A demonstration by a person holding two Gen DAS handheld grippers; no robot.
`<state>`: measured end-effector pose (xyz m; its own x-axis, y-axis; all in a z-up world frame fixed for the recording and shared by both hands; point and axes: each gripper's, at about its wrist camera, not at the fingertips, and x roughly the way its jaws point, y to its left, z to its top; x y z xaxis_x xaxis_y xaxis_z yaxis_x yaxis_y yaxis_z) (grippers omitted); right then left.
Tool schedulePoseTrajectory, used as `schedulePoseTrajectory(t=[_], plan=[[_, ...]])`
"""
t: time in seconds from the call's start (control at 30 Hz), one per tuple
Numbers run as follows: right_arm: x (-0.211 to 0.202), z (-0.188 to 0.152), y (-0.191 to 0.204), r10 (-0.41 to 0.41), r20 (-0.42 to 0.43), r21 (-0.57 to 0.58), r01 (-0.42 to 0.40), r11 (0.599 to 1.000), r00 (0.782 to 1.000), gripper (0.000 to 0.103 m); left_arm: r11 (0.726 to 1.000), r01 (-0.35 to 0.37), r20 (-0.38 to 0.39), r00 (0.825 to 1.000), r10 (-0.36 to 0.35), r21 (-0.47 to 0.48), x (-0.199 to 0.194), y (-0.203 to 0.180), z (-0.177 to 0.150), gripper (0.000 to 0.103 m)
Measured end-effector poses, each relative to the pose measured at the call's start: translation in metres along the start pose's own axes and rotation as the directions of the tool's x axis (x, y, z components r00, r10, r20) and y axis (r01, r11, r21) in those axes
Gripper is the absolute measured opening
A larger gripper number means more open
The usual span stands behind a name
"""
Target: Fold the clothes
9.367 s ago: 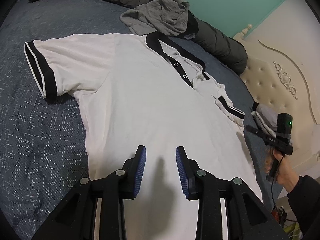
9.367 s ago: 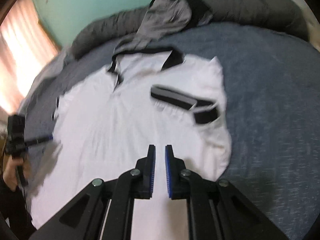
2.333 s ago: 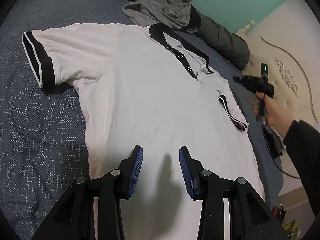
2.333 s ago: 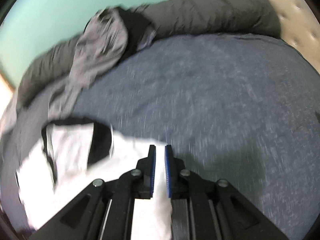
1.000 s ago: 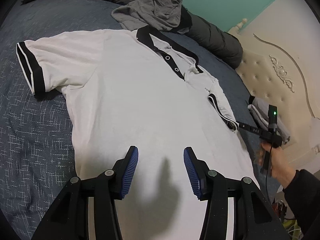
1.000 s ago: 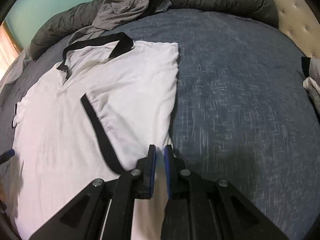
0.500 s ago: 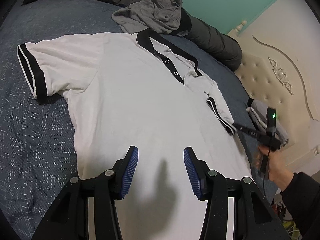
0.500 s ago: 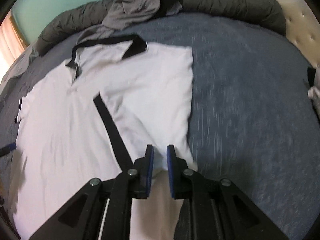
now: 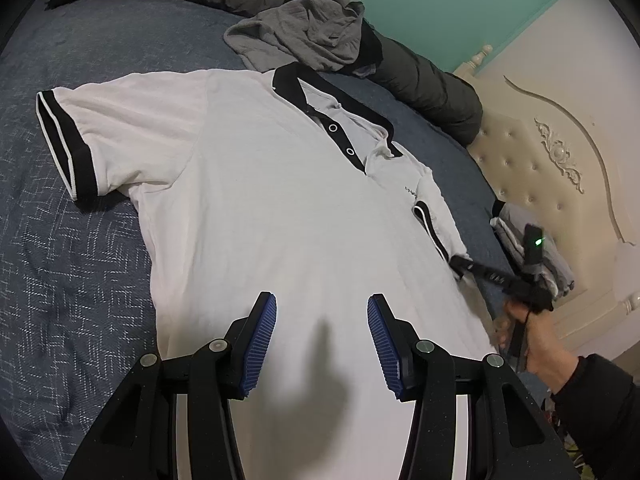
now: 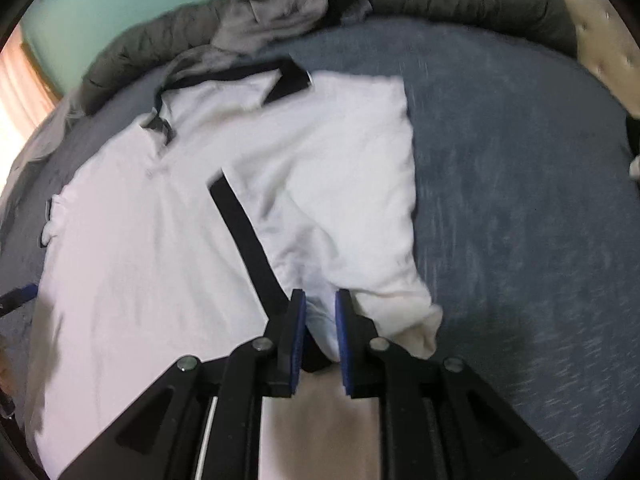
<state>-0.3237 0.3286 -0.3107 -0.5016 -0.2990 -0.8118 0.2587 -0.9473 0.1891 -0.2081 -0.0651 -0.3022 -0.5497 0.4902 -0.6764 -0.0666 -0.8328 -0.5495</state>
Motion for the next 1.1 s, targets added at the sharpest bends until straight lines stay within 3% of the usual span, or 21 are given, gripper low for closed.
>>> schedulePoseTrajectory(t=[0.27,0.43,0.6,0.7,0.83,1.0,1.1], plan=[[-0.024,-0.008,-0.008,0.064,0.135,0.15,-0.085,0.985,0.989,0.015,1.0,-0.005,0.002,1.0,0.005,-0.02,-0.004,0.006,-0.001,0.052],[-0.041,-0.028,0.008,0.131,0.218,0.261,-0.188,0.947,0.967,0.026,0.999,-0.02,0.016,1.0,0.021,-0.038,-0.014,0.014,-0.004,0.055],[-0.052,-0.042,0.036,0.184,0.236,0.239,-0.24,0.941,0.954,0.03,0.996,-0.065,0.062,0.996,0.069,-0.063,-0.035,0.029,0.0,0.056],[-0.048,-0.049,0.049,0.22,0.219,0.254,-0.273,0.928,0.951,0.052,0.99,-0.102,0.083,0.99,0.11,-0.093,-0.048,0.045,0.002,0.057],[-0.042,-0.049,0.061,0.255,0.207,0.242,-0.302,0.922,0.944,0.053,0.977,-0.123,0.093,0.986,0.14,-0.174,-0.062,0.074,0.005,0.058],[-0.037,-0.053,0.073,0.298,0.187,0.194,-0.333,0.923,0.936,0.068,0.939,-0.138,0.097,0.98,0.176,-0.314,-0.073,0.116,0.023,0.058],[-0.034,-0.058,0.069,0.332,0.192,0.258,-0.374,0.891,0.924,0.07,0.922,-0.179,0.083,0.972,0.219,-0.344,-0.076,0.129,0.036,0.058]])
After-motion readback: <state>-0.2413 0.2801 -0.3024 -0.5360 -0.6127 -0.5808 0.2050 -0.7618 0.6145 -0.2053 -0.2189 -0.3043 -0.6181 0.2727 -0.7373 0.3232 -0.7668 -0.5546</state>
